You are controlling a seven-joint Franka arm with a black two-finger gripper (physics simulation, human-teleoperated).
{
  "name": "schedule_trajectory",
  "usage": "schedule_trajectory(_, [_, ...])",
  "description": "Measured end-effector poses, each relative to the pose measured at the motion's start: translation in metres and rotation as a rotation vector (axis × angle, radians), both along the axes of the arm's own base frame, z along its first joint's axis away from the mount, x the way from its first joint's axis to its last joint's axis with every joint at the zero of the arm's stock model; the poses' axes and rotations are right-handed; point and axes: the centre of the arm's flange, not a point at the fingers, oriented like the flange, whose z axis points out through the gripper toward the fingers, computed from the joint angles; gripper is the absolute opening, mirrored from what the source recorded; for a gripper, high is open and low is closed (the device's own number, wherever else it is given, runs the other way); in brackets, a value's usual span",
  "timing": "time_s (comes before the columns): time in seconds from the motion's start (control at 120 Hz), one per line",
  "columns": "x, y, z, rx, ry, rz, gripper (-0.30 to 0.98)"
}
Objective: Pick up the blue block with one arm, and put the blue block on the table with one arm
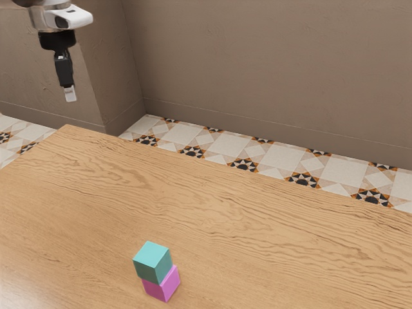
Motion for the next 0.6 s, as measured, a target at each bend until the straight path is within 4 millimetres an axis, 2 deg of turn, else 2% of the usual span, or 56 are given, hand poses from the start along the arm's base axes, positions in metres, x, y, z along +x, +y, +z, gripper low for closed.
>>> schedule_trajectory(0.167, [-0.002, 0.006, 0.002, -0.010, -0.006, 0.011, 0.68])
schedule_trajectory(0.208, [-0.012, 0.001, 0.029, 0.007, -0.054, 0.011, 0.68])
schedule_trajectory(0.25, [-0.036, -0.010, 0.087, 0.042, -0.166, 0.014, 0.68])
schedule_trajectory(0.275, [-0.047, -0.017, 0.110, 0.057, -0.211, 0.014, 0.68])
schedule_trajectory(0.3, [-0.052, -0.024, 0.121, 0.064, -0.234, 0.012, 0.68])
schedule_trajectory(0.333, [-0.053, -0.036, 0.124, 0.066, -0.238, 0.001, 0.68])
schedule_trajectory(0.408, [-0.051, -0.078, 0.091, 0.064, -0.158, -0.023, 0.68])
schedule_trajectory(0.475, [-0.064, -0.113, 0.058, 0.086, -0.080, 0.025, 0.68])
schedule_trajectory(0.533, [-0.080, -0.123, 0.016, 0.116, -0.009, 0.110, 0.68])
schedule_trajectory(0.6, [-0.093, -0.128, -0.043, 0.150, 0.063, 0.203, 0.68])
